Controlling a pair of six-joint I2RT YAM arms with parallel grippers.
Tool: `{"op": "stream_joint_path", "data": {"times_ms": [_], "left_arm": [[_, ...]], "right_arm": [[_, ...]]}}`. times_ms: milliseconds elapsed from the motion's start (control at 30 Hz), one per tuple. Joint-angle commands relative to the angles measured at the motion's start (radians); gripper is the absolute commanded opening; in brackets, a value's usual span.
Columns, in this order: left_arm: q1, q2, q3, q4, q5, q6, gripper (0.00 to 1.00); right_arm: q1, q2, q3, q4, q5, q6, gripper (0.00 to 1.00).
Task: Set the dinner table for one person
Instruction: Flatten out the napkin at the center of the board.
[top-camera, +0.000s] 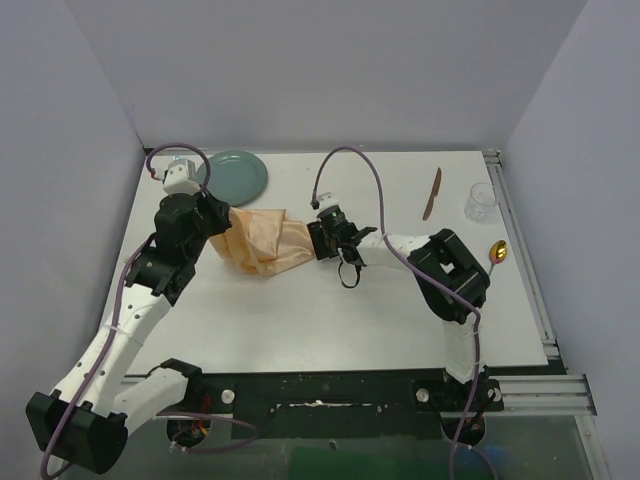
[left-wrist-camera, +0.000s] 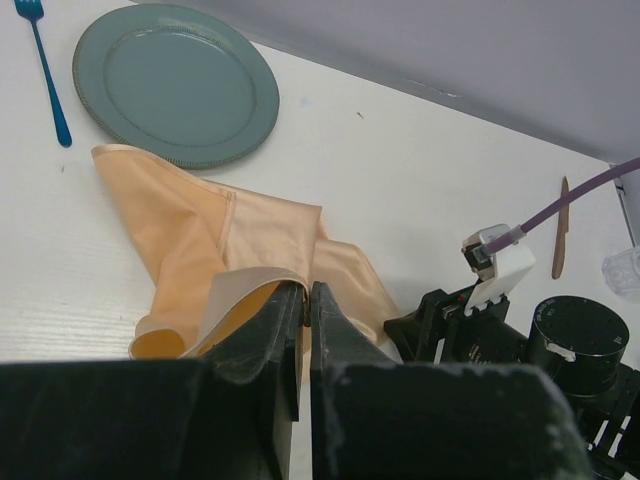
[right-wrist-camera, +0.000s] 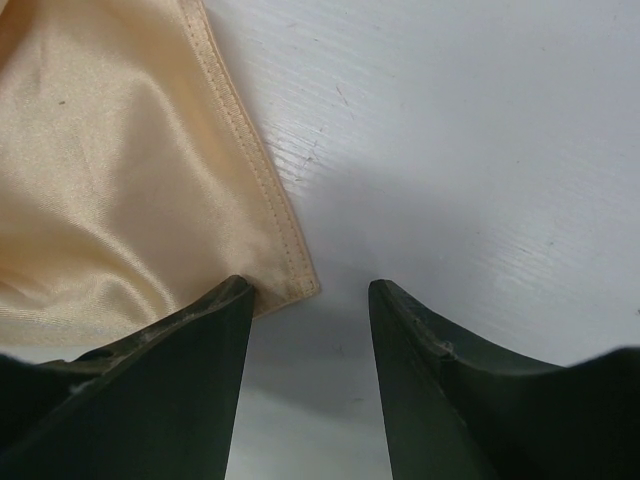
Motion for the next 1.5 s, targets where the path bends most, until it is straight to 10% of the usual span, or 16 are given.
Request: {"op": "stream_joint_path", "data": {"times_ms": [0,200,400,867,1467], "left_arm": [[0.001,-0.023,0.008,0.05,0.013,-0.003,0.0],[0.001,-0.033,0.025,0.03,-0.011,0.013,0.0],[0.001,-0.032,0.021,0.029,-0.021,0.015,0.0],[0.001,-0.009,0.109,-0.017,-0.091,0.007,0.0],[0.001,-0.183,0.322,-0.022,-0.108,-0.009,0.0]], "right_arm": [[0.008,-0.005,0.033,-0.013,0.031,-0.014,0.5],[0.013,0.072,0.105,-0.026,0.01,-0.008,0.39],[0.015,0.061,0.098,-0.031,0.026,-0.011,0.01],[0.034,-0.324,0.044,-0.134,0.293,-0.085,0.0],[0.394,-0.99,0.096,-0.062,0.563,-0.318,0.0]]}}
